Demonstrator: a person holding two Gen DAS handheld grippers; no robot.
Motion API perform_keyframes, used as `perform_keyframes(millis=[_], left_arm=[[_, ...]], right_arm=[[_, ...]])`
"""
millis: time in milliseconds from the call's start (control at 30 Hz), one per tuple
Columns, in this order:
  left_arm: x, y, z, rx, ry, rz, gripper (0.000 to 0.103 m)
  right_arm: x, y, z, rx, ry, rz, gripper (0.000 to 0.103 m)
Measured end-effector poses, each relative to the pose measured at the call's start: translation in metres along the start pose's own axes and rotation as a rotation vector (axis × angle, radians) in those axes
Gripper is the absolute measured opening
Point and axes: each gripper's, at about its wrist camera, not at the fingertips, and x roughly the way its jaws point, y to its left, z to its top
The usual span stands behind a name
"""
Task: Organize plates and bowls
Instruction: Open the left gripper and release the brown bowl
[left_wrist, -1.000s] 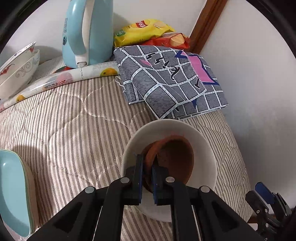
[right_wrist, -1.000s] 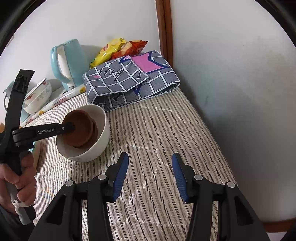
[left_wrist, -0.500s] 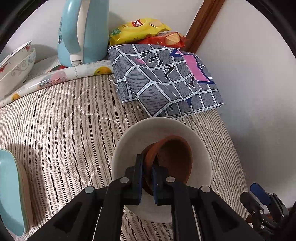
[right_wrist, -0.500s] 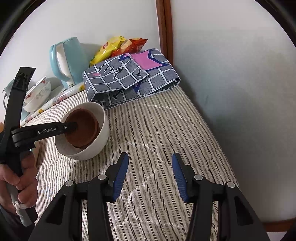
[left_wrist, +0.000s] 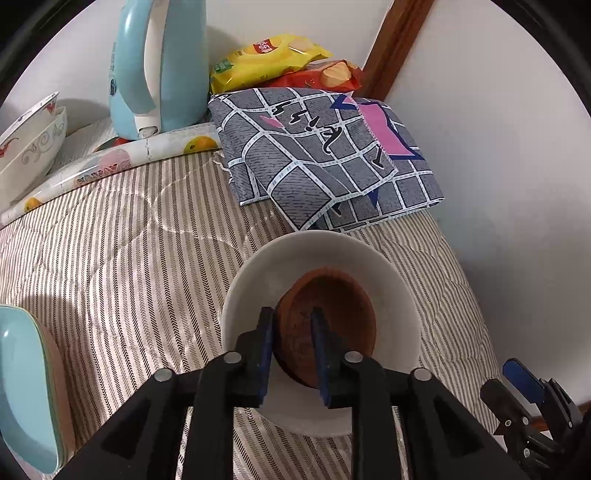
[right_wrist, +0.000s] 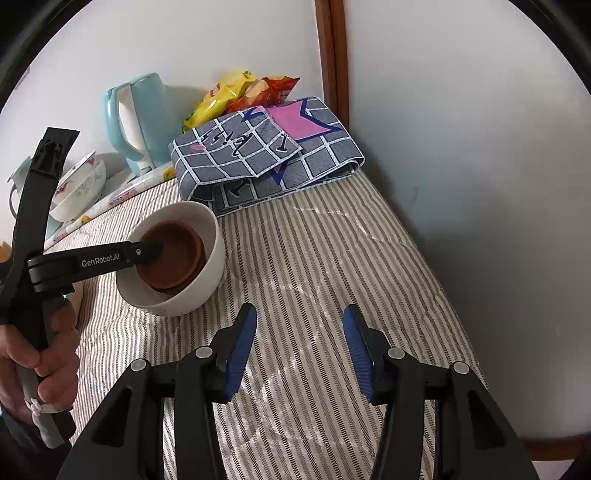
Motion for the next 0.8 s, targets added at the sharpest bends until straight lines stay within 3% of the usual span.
perform_keyframes(millis=[200, 467, 800], left_arm=[[-0.013, 0.001, 0.0, 0.011, -0.027, 0.007, 0.032], [-0.032, 0.018, 0.002, -0.016, -0.059, 0.041, 0.032], [-0.029, 0.043, 0.0, -0.084, -0.025, 0.047, 0.032]], right_arm=[[-0.001, 0.005, 0.003, -0.003, -0.005, 0.017, 0.049], [0.006, 0.013, 0.015, 0.0, -0.016, 0.062, 0.051], [0.019, 0.039, 0.04, -0.039, -0.015, 0.125, 0.051]])
